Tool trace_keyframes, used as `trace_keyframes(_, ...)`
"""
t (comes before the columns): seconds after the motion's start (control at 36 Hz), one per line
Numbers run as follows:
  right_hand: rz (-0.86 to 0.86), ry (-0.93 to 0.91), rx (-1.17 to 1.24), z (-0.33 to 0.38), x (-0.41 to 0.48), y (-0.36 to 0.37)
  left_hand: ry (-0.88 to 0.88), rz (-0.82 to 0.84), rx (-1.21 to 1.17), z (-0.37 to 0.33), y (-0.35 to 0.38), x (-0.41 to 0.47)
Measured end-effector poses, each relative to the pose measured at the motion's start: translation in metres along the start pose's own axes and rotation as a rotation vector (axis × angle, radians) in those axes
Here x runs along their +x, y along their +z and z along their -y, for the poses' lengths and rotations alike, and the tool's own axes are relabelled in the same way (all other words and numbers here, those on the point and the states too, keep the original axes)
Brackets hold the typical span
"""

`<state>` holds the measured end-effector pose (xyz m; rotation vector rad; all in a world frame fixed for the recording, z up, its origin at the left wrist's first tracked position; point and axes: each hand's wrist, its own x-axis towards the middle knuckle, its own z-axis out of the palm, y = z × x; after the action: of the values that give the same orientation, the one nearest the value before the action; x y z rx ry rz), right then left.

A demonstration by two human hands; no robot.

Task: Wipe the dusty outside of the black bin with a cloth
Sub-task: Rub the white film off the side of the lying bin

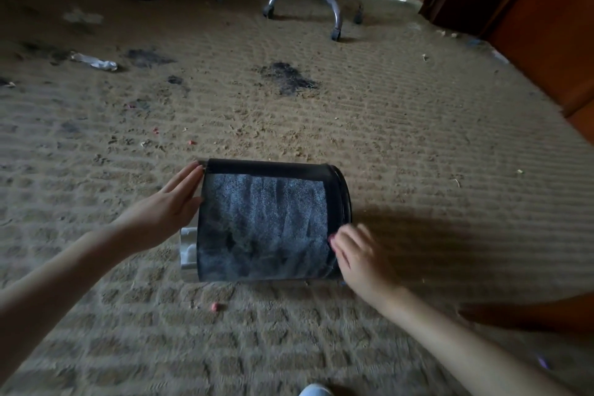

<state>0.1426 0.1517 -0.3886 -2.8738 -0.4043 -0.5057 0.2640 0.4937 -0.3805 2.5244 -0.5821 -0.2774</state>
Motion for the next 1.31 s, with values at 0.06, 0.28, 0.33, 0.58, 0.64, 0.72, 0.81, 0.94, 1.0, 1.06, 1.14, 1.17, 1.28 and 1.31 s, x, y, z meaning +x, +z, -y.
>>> trace_keyframes(0.06, 0.046, -0.034, -0.017, -0.002, -0.010, -0.001, 0.004, -0.018, 0.012, 0.000, -0.001, 0.001)
trace_keyframes(0.28, 0.023, 0.215, 0.100, -0.020, 0.114, -0.031, -0.017, 0.000, -0.080, -0.004, 0.000, -0.004)
trace_keyframes(0.33, 0.128, 0.233, 0.096, -0.024, 0.134, -0.024, -0.030, 0.011, -0.077, -0.003, 0.000, -0.006)
trace_keyframes(0.58, -0.024, -0.010, 0.079, -0.007, 0.066, -0.013, -0.035, -0.004, -0.090, -0.005, 0.000, -0.002)
trace_keyframes(0.64, -0.011, -0.117, 0.065, -0.004, 0.033, -0.010, -0.041, -0.001, -0.099, -0.006, 0.000, -0.002)
trace_keyframes(0.72, 0.072, -0.310, 0.000, -0.009, 0.003, -0.006, -0.043, -0.001, -0.083, -0.008, -0.001, -0.001)
trace_keyframes(0.81, -0.052, -0.270, 0.039, -0.017, 0.025, -0.016, -0.036, -0.022, -0.075, -0.008, -0.001, -0.001)
trace_keyframes(0.94, -0.108, 0.022, 0.066, -0.030, 0.106, -0.032, -0.033, -0.004, -0.080, -0.008, 0.000, -0.003)
trace_keyframes(1.0, -0.015, 0.085, 0.055, -0.034, 0.127, -0.024, -0.034, -0.002, -0.073, -0.006, 0.000, -0.003)
trace_keyframes(1.06, 0.072, 0.106, 0.048, -0.034, 0.135, -0.013, -0.036, -0.005, -0.065, -0.006, 0.000, -0.003)
trace_keyframes(1.14, 0.055, 0.107, 0.062, -0.031, 0.130, -0.004, -0.026, -0.017, -0.101, -0.007, -0.001, -0.004)
trace_keyframes(1.17, 0.031, 0.084, 0.050, -0.029, 0.125, -0.003, -0.026, -0.014, -0.108, -0.008, -0.002, -0.004)
trace_keyframes(1.28, -0.038, -0.061, 0.031, -0.015, 0.091, -0.009, -0.023, -0.002, -0.102, -0.011, -0.002, -0.006)
trace_keyframes(1.31, -0.048, -0.097, 0.031, -0.010, 0.078, -0.010, -0.025, 0.000, -0.103, -0.012, -0.002, -0.007)
